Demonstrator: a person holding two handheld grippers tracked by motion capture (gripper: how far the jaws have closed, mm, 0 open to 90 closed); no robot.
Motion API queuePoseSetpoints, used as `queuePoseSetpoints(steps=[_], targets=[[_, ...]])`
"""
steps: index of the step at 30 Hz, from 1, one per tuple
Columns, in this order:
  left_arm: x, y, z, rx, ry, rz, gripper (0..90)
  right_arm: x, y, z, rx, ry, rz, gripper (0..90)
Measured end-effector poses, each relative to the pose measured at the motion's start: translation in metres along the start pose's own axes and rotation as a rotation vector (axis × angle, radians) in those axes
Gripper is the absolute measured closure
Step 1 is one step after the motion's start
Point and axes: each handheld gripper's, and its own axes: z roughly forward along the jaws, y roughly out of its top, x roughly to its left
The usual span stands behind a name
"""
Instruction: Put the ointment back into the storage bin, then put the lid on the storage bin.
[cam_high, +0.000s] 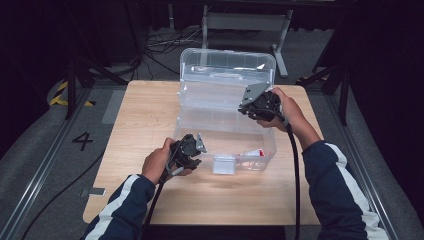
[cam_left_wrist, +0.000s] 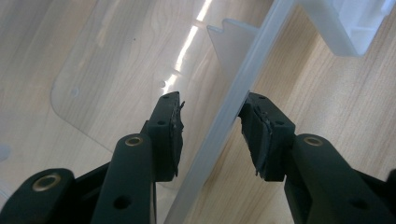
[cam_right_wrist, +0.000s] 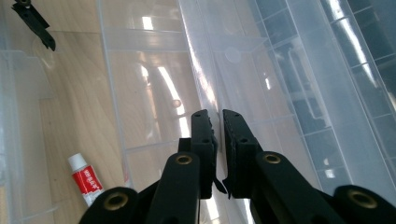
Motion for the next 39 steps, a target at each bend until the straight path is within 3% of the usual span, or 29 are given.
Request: queuePoseSetpoints(steps=[8,15,22,27,32,39], targets=[[-0.001,0.000,0.000,-0.004,0.005,0.003,58.1,0.013,-0.007,-0.003,-0.047,-0.029,-0.002,83.1],[-0.002,-0.001,0.001,-0.013,0.016,0.002,57.2,0.017,-0.010,-0.004,-0.078,-0.012,0.008,82.8],[-0.002,-0.001,0.001,-0.014,0.024,0.006,56.8,0.017,-0.011,-0.006,-0.062,0.001,0.010,81.5],[-0.005,-0.001,0.001,-0.011,0.050,0.021,54.9,0.020,-0.010,-0.005,-0.055,-0.022,-0.005,80.9],[-0.004,-0.001,0.001,-0.012,0.045,0.034,55.4,0.020,-0.010,-0.005,-0.056,-0.025,0.001,80.2],[-0.002,-0.003,0.000,-0.038,0.016,0.012,56.4,0.024,-0.014,-0.006,-0.062,-0.052,0.006,78.8]])
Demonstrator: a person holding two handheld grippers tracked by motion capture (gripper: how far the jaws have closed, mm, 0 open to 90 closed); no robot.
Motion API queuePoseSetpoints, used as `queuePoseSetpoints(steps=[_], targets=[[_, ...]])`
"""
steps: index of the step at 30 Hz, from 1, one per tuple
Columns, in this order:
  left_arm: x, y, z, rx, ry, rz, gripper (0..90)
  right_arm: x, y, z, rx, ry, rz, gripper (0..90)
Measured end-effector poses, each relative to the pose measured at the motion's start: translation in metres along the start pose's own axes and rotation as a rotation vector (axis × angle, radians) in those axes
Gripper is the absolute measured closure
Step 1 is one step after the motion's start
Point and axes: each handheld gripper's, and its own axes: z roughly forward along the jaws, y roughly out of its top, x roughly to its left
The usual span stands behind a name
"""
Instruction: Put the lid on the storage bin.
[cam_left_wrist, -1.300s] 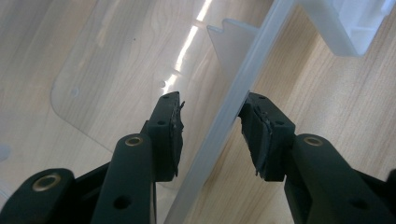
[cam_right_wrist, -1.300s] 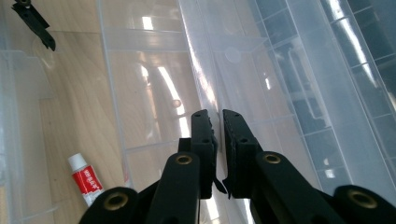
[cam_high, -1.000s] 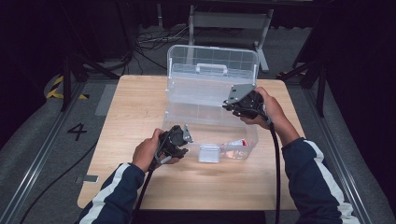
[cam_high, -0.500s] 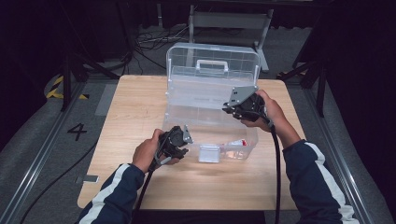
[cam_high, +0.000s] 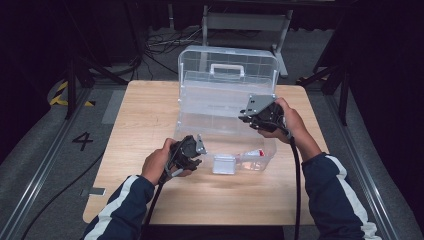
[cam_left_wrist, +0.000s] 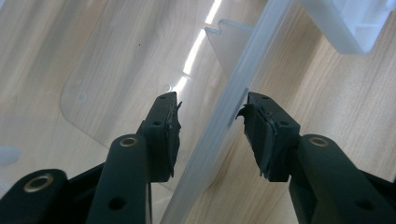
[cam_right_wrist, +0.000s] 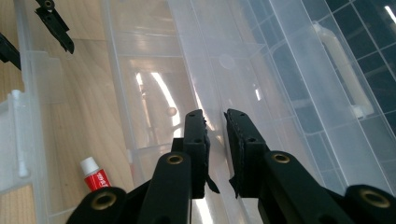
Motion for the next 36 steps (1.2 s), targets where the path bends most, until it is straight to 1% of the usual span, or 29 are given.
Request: queuePoseSetpoints(steps=[2,4,8,13,14,15,16,17,18,19,20,21,23,24,25,26,28,30,31,32,33,34,35,36], targets=[[0.002,-0.001,-0.001,-0.013,-0.017,-0.008,57.8,0.002,-0.002,-0.001,-0.009,0.000,0.008,78.8],[0.003,-0.001,-0.001,-0.016,-0.024,-0.010,58.8,0.004,-0.003,-0.001,-0.018,0.011,0.016,78.7],[0.002,-0.001,-0.001,-0.020,-0.021,-0.005,58.6,0.009,-0.006,-0.004,-0.017,0.013,0.019,78.3],[0.001,-0.001,-0.001,-0.027,-0.011,0.008,59.1,0.012,-0.007,-0.006,-0.010,0.046,0.013,78.3],[0.001,-0.001,-0.005,-0.052,-0.012,0.020,61.0,0.011,-0.008,-0.006,-0.013,0.056,0.018,78.2],[0.001,-0.002,-0.008,-0.073,-0.017,0.018,62.8,0.011,-0.008,-0.006,-0.017,0.063,0.023,78.2],[0.001,-0.002,-0.008,-0.073,-0.017,0.018,62.9,0.010,-0.009,-0.006,-0.022,0.071,0.027,78.2],[0.001,-0.003,-0.016,-0.098,-0.019,0.020,62.7,0.010,-0.010,-0.006,-0.029,0.071,0.032,78.1],[0.001,-0.003,-0.020,-0.120,-0.023,0.023,62.3,0.010,-0.010,-0.006,-0.030,0.072,0.032,78.1],[0.001,-0.004,-0.023,-0.127,-0.023,0.017,61.0,0.010,-0.011,-0.006,-0.039,0.070,0.038,77.9],[0.001,-0.004,-0.023,-0.127,-0.023,0.017,62.0,0.010,-0.011,-0.006,-0.039,0.070,0.038,77.9],[0.002,-0.007,-0.032,-0.156,-0.021,0.010,64.7,0.010,-0.014,-0.007,-0.051,0.074,0.052,77.9],[0.003,-0.010,-0.041,-0.178,-0.019,0.001,65.3,0.010,-0.016,-0.007,-0.058,0.076,0.058,77.9],[0.004,-0.012,-0.045,-0.185,-0.023,0.003,67.9,0.010,-0.016,-0.007,-0.062,0.075,0.062,77.9],[0.005,-0.013,-0.049,-0.197,-0.018,0.003,69.1,0.011,-0.017,-0.007,-0.069,0.075,0.065,77.9],[0.006,-0.015,-0.054,-0.210,-0.011,-0.005,69.8,0.011,-0.018,-0.007,-0.071,0.074,0.069,77.8],[0.010,-0.020,-0.061,-0.233,-0.009,-0.025,72.8,0.011,-0.020,-0.007,-0.084,0.073,0.079,77.4],[0.015,-0.025,-0.066,-0.241,0.018,-0.042,77.7,0.011,-0.021,-0.008,-0.092,0.068,0.084,77.1],[0.018,-0.028,-0.068,-0.239,0.029,-0.057,79.8,0.012,-0.022,-0.008,-0.098,0.066,0.090,76.9],[0.022,-0.031,-0.068,-0.244,0.043,-0.080,80.0,0.012,-0.023,-0.007,-0.105,0.064,0.092,76.8],[0.026,-0.035,-0.068,-0.253,0.041,-0.101,81.3,0.012,-0.023,-0.007,-0.109,0.061,0.094,76.7],[0.029,-0.039,-0.069,-0.260,0.031,-0.115,83.8,0.013,-0.023,-0.007,-0.111,0.056,0.095,76.6],[0.031,-0.042,-0.069,-0.263,0.040,-0.121,86.2,0.014,-0.023,-0.007,-0.110,0.056,0.095,76.6],[0.034,-0.044,-0.069,-0.258,0.058,-0.132,87.0,0.014,-0.023,-0.007,-0.111,0.055,0.095,76.6]])
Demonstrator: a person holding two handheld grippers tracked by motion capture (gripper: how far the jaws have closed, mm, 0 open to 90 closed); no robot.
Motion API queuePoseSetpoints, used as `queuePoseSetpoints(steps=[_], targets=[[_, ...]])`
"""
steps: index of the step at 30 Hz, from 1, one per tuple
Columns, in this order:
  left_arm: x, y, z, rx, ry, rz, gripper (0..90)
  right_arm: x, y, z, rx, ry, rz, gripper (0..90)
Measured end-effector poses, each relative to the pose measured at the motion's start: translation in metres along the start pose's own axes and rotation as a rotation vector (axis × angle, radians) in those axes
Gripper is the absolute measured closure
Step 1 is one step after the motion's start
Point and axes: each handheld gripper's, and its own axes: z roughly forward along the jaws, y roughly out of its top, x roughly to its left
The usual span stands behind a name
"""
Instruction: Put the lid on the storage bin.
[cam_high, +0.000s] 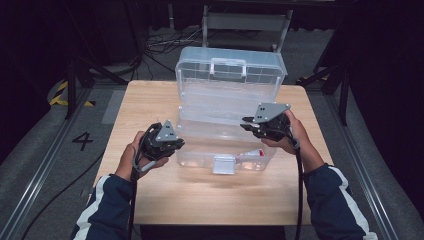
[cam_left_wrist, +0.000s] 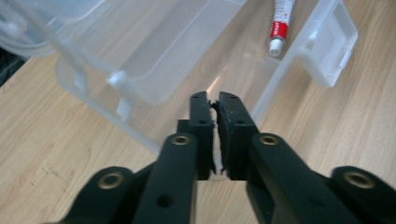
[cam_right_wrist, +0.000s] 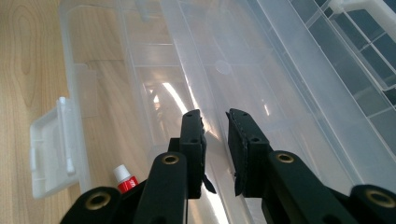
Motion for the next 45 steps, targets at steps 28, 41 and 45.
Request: queuePoseSetpoints(steps=[28,41,45], targets=[[0.085,0.044,-0.001,-0.285,0.097,-0.208,90.0,0.004,-0.003,0.001,-0.024,-0.014,0.015,75.1],[0.093,0.066,0.000,-0.315,0.090,-0.218,90.0,0.009,-0.004,0.000,-0.008,-0.032,-0.010,73.6],[0.093,0.067,-0.001,-0.304,0.111,-0.211,90.0,0.010,-0.004,-0.001,0.006,-0.034,-0.010,70.7]])
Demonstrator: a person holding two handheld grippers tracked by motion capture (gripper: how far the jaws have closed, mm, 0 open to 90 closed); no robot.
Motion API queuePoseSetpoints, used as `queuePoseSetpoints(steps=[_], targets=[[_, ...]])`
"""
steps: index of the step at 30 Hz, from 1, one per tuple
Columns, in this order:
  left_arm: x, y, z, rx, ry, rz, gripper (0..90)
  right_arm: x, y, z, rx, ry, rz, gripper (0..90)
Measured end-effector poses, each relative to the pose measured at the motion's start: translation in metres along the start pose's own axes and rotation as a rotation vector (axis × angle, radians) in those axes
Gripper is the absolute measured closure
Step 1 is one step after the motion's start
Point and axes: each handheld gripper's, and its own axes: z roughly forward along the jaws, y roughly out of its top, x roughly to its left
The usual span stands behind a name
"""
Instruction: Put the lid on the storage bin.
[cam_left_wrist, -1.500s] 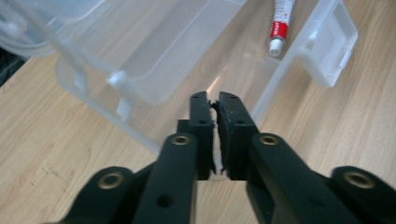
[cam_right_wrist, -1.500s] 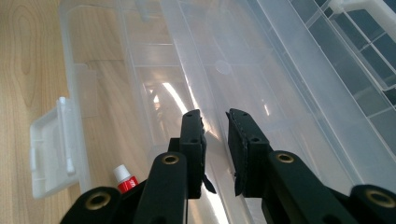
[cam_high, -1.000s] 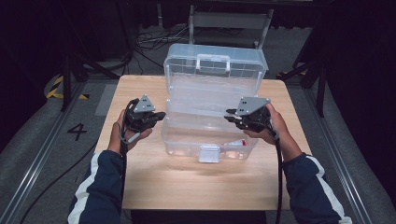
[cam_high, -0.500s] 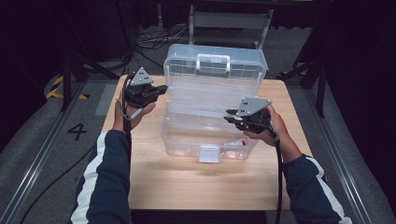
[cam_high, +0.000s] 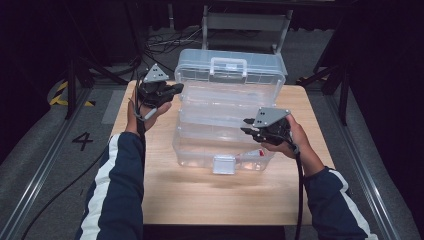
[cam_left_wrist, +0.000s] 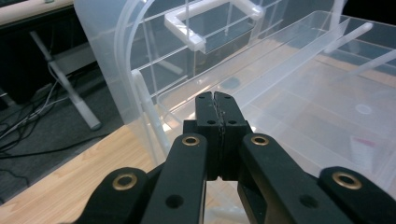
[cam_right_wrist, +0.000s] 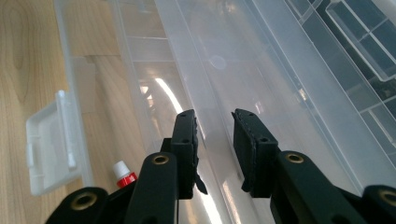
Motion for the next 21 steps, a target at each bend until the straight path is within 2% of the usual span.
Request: queuePoseSetpoints(steps=[5,9,13,21], targets=[[0.004,-0.002,-0.004,-0.005,-0.001,-0.012,90.0,-0.001,-0.006,-0.005,0.002,0.010,0.005,71.2],[0.002,0.000,-0.005,-0.008,-0.003,0.000,90.0,0.001,-0.008,-0.008,-0.006,0.013,0.008,70.9],[-0.001,0.000,-0.007,-0.007,-0.007,0.016,90.0,0.003,-0.009,-0.011,-0.008,0.012,0.002,66.8],[-0.003,-0.006,-0.012,-0.013,-0.023,0.010,90.0,0.006,-0.015,-0.020,-0.032,0.019,0.033,63.1]])
